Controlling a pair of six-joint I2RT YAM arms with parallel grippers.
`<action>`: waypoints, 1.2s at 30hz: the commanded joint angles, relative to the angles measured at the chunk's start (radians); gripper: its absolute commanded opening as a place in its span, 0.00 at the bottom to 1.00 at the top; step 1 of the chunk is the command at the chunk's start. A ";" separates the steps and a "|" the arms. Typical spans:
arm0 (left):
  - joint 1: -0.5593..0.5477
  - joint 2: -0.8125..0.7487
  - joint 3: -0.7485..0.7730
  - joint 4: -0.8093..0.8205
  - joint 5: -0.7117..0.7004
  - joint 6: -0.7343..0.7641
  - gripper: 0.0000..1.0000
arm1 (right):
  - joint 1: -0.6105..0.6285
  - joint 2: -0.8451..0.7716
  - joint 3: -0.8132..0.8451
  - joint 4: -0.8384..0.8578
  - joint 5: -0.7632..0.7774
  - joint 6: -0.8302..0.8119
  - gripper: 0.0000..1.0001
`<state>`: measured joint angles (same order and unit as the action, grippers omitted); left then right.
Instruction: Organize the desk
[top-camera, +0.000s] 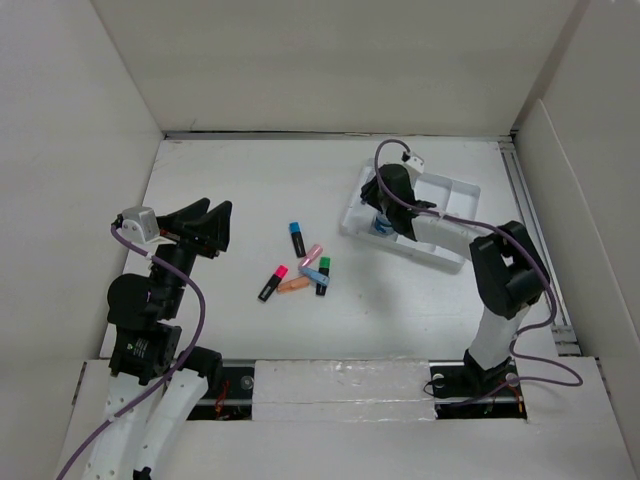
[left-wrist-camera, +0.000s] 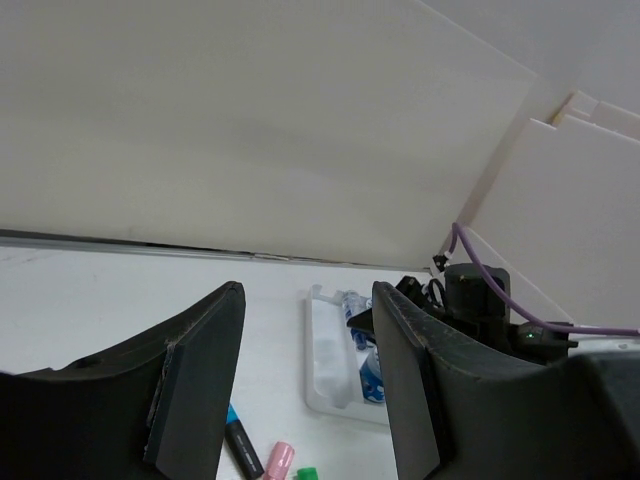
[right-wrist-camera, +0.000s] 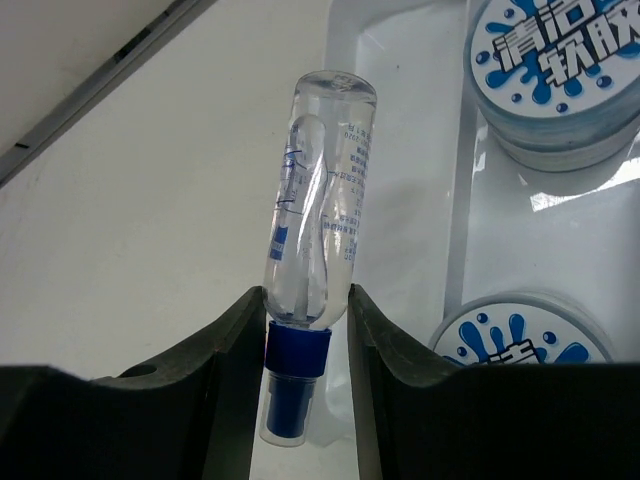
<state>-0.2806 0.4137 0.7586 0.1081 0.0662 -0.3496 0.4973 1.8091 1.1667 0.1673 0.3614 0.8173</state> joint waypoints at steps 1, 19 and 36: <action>-0.002 0.000 0.010 0.050 0.007 0.000 0.49 | 0.007 0.013 0.022 0.014 0.051 0.049 0.10; -0.002 0.007 0.008 0.050 0.009 0.001 0.49 | 0.110 -0.053 -0.032 0.095 0.019 -0.039 0.16; -0.002 0.002 0.010 0.048 0.004 0.001 0.49 | 0.371 0.326 0.320 -0.196 -0.018 -0.113 0.51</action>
<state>-0.2806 0.4175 0.7586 0.1078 0.0673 -0.3496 0.8825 2.1166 1.4197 0.0490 0.3401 0.7273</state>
